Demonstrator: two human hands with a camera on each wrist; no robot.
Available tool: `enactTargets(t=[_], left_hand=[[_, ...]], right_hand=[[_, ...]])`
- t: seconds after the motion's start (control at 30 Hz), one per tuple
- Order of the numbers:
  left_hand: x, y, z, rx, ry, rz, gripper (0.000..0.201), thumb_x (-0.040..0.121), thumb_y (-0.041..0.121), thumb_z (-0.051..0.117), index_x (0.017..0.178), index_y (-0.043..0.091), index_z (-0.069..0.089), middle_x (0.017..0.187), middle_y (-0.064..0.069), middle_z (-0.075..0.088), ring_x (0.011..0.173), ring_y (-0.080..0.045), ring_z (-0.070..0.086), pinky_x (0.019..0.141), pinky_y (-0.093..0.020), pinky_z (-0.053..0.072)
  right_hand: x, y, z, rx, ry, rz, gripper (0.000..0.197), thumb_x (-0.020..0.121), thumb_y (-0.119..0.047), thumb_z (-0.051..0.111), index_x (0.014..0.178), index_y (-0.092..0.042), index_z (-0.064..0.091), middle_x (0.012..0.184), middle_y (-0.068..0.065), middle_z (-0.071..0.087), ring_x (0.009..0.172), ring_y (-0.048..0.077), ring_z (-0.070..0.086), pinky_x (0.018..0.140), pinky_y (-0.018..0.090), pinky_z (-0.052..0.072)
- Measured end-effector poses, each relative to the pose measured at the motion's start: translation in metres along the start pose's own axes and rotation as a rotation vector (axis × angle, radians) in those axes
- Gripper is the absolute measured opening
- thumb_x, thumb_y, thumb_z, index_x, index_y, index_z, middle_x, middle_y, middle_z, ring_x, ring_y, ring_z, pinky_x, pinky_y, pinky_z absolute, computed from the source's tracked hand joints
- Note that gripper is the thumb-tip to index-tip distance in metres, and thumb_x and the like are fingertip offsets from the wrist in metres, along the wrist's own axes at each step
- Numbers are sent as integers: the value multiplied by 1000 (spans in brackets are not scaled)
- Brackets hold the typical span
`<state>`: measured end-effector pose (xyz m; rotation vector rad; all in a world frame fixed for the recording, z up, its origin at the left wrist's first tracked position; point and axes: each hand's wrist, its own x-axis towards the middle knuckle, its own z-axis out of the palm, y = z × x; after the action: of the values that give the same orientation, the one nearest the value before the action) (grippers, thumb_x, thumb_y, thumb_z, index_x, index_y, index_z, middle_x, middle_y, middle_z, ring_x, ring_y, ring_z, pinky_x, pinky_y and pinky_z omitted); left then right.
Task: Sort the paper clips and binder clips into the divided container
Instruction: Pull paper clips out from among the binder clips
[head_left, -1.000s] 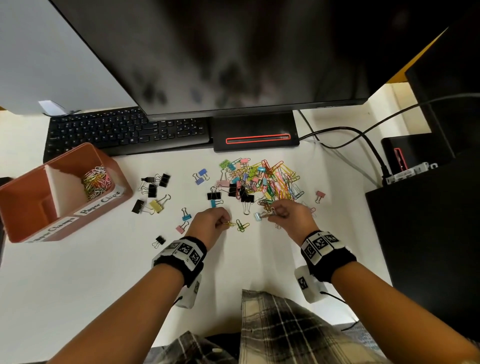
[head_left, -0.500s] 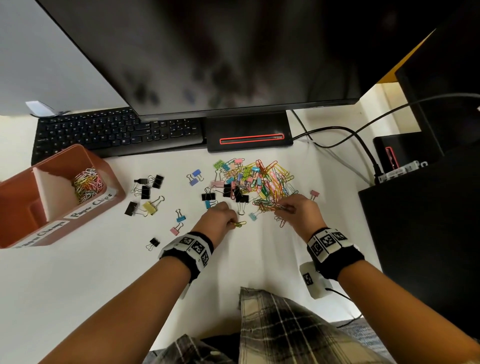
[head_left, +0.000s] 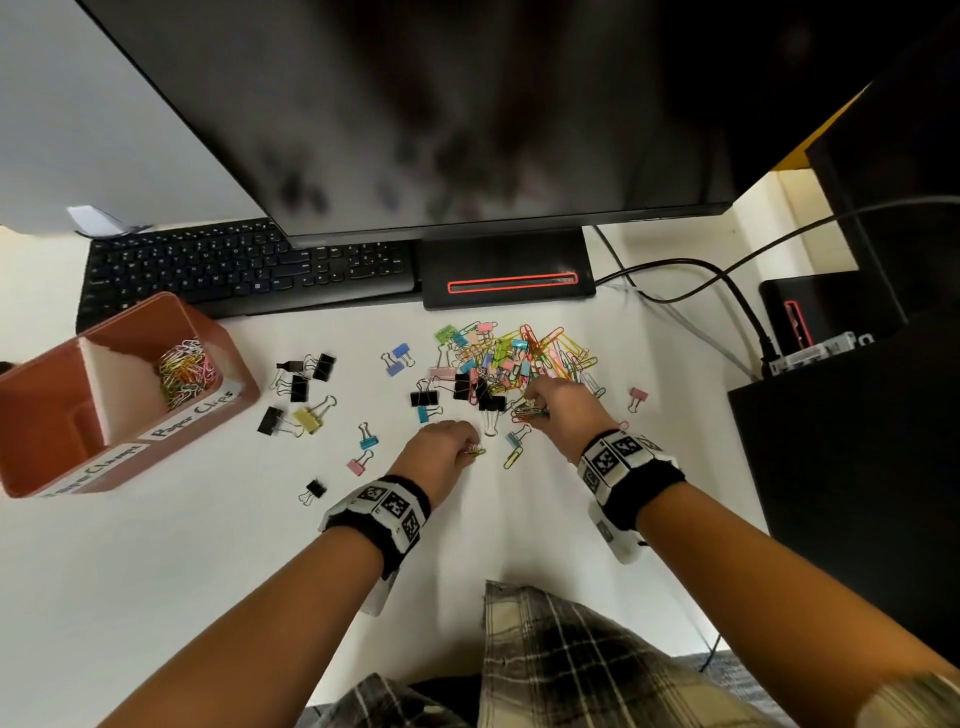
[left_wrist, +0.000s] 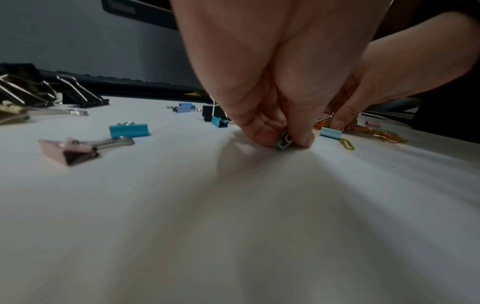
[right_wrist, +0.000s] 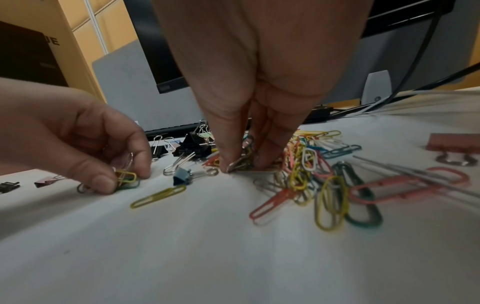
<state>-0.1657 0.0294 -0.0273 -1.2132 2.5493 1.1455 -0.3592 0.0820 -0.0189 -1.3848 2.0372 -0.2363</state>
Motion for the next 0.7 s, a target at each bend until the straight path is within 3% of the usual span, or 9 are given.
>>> enactTargets(t=[0.17, 0.4, 0.57, 0.7], left_hand=[[-4, 19, 8, -128, -9, 4, 25, 85, 15, 64, 109, 9, 62, 102, -9, 65, 94, -22, 60, 79, -17, 38], [9, 40, 30, -150, 54, -151, 23, 80, 15, 67, 103, 10, 64, 103, -9, 67, 93, -24, 62, 85, -27, 47], [15, 39, 31, -67, 78, -131, 15, 83, 13, 62, 95, 8, 69, 103, -13, 60, 93, -29, 59, 84, -31, 46], [20, 34, 32, 30, 48, -87, 18, 87, 13, 57, 102, 5, 65, 109, -15, 56, 101, -31, 55, 88, -33, 45]], right_hand=[[2, 1, 1, -16, -5, 39, 26, 82, -15, 66, 107, -11, 60, 105, 10, 66, 96, 25, 61, 85, 37, 52], [-2, 3, 5, 11, 27, 36, 19, 82, -14, 66, 101, -10, 65, 105, 10, 64, 93, 25, 62, 84, 38, 52], [-3, 3, 2, 13, 11, -9, 14, 83, -17, 65, 96, -12, 66, 98, 8, 68, 90, 24, 62, 81, 37, 53], [-8, 5, -5, 87, -5, -10, 13, 82, -21, 67, 92, -13, 66, 87, 4, 68, 79, 18, 61, 76, 32, 54]])
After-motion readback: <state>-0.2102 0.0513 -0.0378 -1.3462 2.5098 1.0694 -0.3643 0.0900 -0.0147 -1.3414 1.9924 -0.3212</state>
